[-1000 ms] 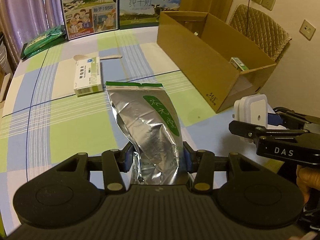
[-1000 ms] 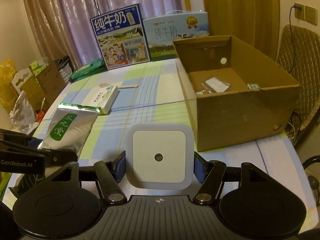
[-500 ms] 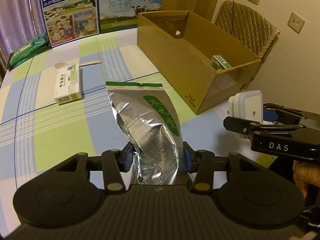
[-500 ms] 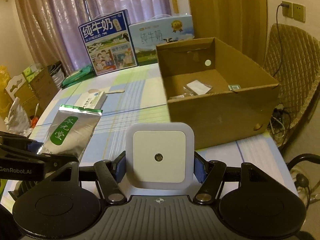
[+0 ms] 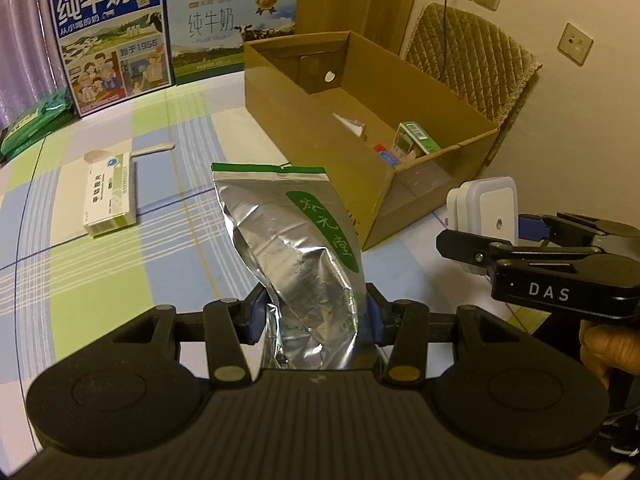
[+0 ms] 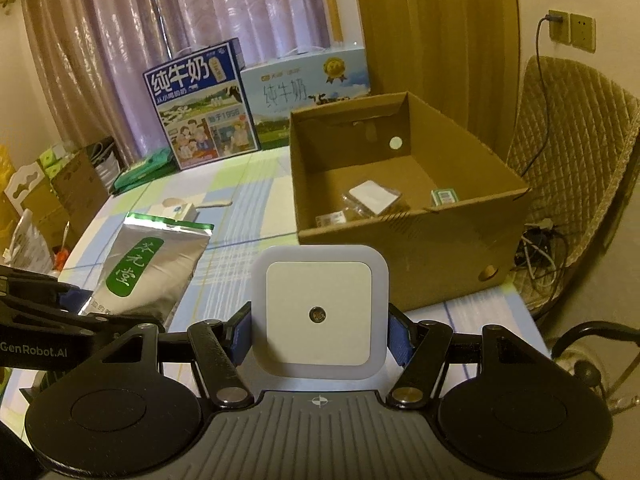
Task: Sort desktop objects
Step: 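Lower the tea bag and night light into the cardboard box and open both tools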
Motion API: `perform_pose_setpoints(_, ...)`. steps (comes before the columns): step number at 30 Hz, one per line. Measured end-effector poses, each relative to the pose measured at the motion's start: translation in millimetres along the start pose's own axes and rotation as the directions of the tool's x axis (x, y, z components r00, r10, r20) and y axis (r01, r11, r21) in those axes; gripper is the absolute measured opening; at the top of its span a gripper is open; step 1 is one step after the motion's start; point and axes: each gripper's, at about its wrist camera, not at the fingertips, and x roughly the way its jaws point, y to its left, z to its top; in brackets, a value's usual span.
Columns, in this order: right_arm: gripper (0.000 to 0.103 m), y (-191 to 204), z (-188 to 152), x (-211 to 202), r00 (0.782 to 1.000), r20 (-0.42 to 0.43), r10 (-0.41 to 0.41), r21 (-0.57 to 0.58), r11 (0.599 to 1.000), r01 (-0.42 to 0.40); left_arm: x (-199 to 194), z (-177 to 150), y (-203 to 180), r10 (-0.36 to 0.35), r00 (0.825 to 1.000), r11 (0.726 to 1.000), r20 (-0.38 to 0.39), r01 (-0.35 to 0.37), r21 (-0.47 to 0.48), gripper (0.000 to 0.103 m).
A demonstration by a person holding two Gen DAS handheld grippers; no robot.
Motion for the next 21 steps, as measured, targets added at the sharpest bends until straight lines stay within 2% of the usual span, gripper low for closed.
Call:
perform_pose_setpoints(13,0.063,-22.8,24.8,-19.0,0.998,0.056,-0.028,0.001,1.000,0.028,3.2,25.5,-19.0,-0.025,0.999,0.999,0.029,0.024,0.024,0.043)
perform_pose_setpoints(21,0.063,-43.0,51.3,-21.2,0.997,0.072,-0.035,0.000,0.999,0.035,8.5,46.9,-33.6,-0.044,0.998,0.998,0.046,0.042,0.041,0.043)
